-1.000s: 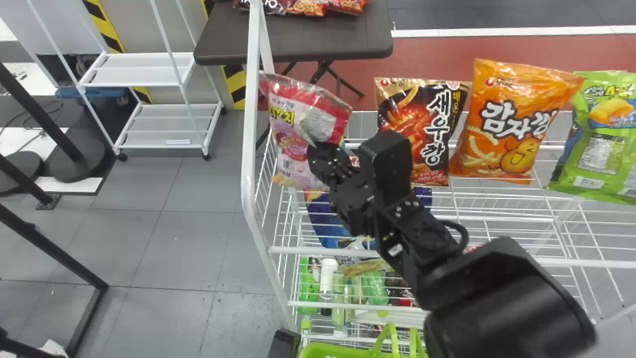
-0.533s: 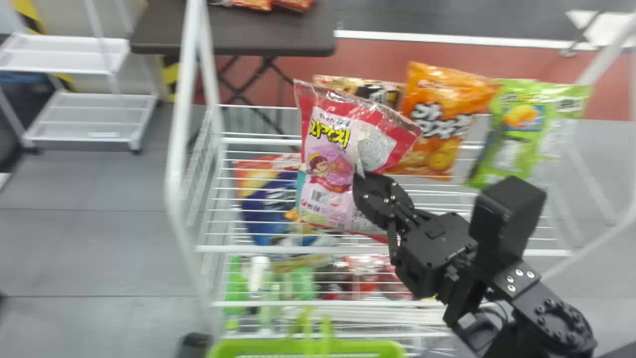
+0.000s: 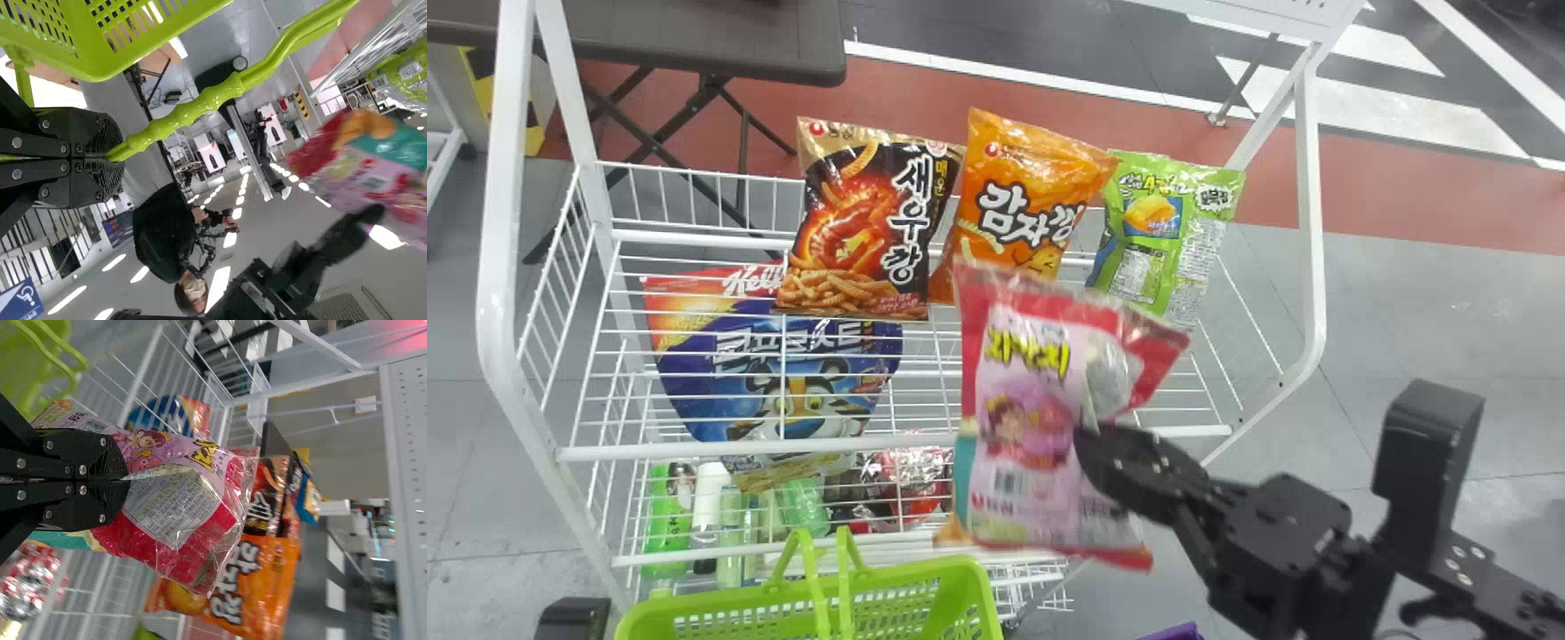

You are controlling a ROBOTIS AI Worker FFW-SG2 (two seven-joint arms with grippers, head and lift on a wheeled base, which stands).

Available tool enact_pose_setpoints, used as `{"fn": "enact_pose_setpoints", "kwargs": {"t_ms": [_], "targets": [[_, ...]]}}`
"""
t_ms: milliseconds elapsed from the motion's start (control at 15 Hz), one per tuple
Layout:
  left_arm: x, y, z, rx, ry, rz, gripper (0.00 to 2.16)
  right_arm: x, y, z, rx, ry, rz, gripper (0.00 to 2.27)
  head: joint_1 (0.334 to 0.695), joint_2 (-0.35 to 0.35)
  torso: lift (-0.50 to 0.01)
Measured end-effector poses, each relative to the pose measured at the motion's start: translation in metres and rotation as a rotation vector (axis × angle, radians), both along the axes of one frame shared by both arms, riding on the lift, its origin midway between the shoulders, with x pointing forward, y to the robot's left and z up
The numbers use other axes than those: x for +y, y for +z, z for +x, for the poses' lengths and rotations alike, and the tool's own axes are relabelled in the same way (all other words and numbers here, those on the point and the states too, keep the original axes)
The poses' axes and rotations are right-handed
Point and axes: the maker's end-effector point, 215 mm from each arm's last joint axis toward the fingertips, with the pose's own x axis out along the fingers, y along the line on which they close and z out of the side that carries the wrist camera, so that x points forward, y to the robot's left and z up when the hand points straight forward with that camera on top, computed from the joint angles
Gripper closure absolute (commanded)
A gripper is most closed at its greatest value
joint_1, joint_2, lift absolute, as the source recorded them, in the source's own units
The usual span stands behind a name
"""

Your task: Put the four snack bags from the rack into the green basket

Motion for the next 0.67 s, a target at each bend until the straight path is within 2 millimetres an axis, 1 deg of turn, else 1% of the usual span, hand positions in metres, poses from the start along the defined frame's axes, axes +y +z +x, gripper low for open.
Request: {"fn": "enact_pose_setpoints", "kwargs": {"t_ms": [133, 200, 400, 467, 533, 600, 667], "targets": [[0.003, 0.005, 0.004, -0.010, 0.011, 0.000, 2.02, -0.004, -0.018, -0.022, 0.108, -0.021, 0.095, 2.02, 0.695, -0.350, -0.006], [0.005, 0.007, 0.005, -0.011, 0.016, 0.002, 2.02, -0.007, -0.031, -0.030, 0.153, -0.042, 0.127, 2.02, 0.695, -0.350, -0.006], [0.008, 0.016, 0.007, -0.024, 0.021, 0.002, 2.02, -0.021, -0.071, -0.039, 0.246, -0.094, 0.147, 2.02, 0.695, -0.350, -0.006], [0.008, 0.019, 0.007, -0.029, 0.020, 0.001, 2.02, -0.019, -0.084, -0.042, 0.272, -0.095, 0.151, 2.02, 0.695, -0.350, -0.006], [0.008, 0.023, 0.007, -0.035, 0.018, -0.003, 2.02, -0.013, -0.098, -0.047, 0.304, -0.089, 0.158, 2.02, 0.695, -0.350, -0.006], [0.009, 0.027, 0.006, -0.040, 0.017, -0.006, 2.02, -0.004, -0.109, -0.051, 0.331, -0.078, 0.169, 2.02, 0.695, -0.350, -0.006], [0.008, 0.030, 0.006, -0.044, 0.016, -0.009, 2.02, 0.009, -0.121, -0.056, 0.359, -0.061, 0.182, 2.02, 0.695, -0.350, -0.006]]}}
